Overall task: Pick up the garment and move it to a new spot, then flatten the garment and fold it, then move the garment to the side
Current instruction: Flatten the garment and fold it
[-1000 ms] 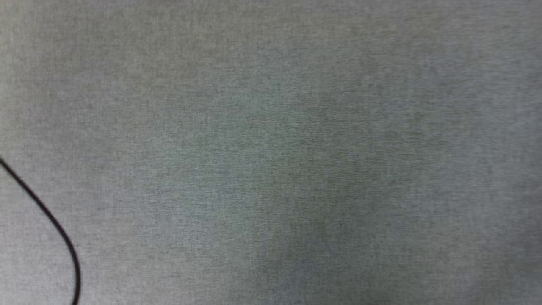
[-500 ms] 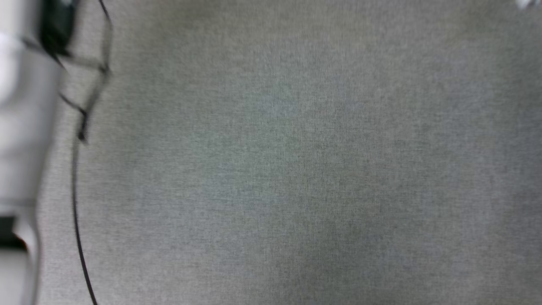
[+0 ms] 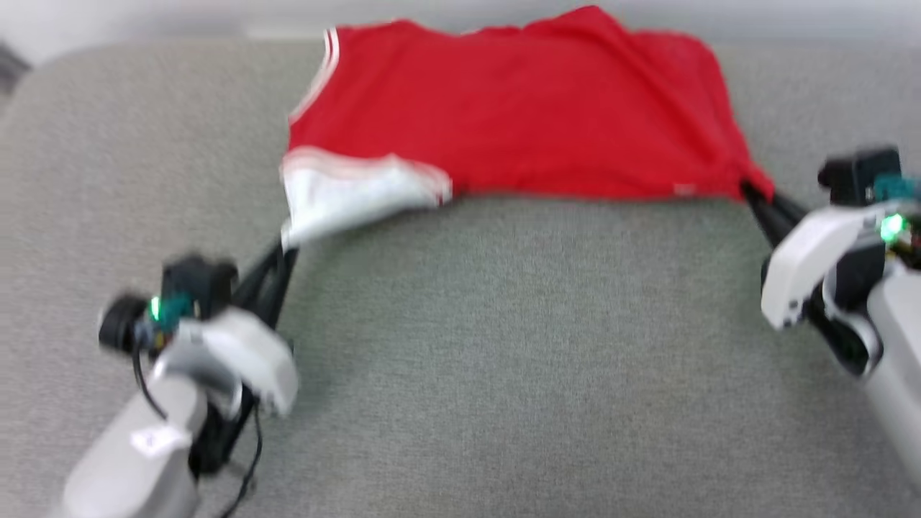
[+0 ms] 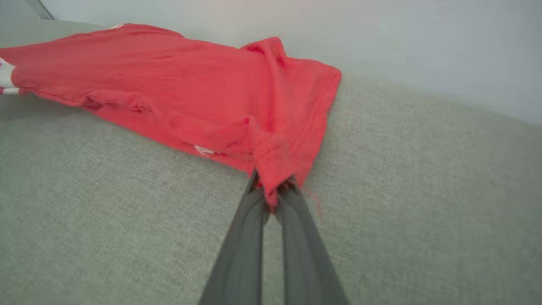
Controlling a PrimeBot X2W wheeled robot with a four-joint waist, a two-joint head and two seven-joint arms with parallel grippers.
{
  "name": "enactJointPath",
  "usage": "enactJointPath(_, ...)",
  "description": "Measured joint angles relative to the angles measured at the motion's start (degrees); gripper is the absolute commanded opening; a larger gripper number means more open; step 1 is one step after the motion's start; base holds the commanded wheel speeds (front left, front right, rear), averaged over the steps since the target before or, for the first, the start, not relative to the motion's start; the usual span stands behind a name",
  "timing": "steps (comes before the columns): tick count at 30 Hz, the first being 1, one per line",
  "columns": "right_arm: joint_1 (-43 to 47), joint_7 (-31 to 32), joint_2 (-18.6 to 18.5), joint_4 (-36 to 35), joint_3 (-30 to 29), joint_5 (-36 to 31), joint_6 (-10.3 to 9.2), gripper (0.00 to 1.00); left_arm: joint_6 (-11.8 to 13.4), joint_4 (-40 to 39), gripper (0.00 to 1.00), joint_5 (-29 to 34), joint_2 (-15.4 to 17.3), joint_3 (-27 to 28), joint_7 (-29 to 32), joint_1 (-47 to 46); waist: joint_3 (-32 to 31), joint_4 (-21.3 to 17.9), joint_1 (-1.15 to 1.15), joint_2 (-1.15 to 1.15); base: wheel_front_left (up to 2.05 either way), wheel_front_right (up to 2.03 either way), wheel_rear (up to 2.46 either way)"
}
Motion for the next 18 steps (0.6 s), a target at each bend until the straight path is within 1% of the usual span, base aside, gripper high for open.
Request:
enactJointPath(3,4.5,-0.7,-1.0,-0.8,0.5,2.4,0.0,0.0,1.8,-4.4,0.0,-1.2,2.2,-0.1,1.7,6.9,-3.1,0.4,0.0,0.0,0.0,0.0,0.0)
enactJointPath(9,12.2,-2.2,-2.3,-2.8,1.0,5.8,0.0,0.0,5.4,-13.4,0.0,-2.8,6.3,-0.2,5.4,17.1,-7.7,1.5,-0.01,0.0,0.0,0.0,0.0)
enactJointPath(15,19.6,-2.1,-4.3,-5.8,1.0,8.4,0.0,0.0,7.0,-21.4,0.0,-4.3,10.9,-1.4,9.5,25.2,-11.6,2.0,0.0,0.0,0.0,0.0,0.0)
enactJointPath(18,23.0,-1.0,-5.2,-7.5,0.3,10.1,0.0,0.0,8.2,-25.1,0.0,-4.2,12.9,-2.0,10.7,28.9,-13.4,1.9,0.0,0.0,0.0,0.0,0.0)
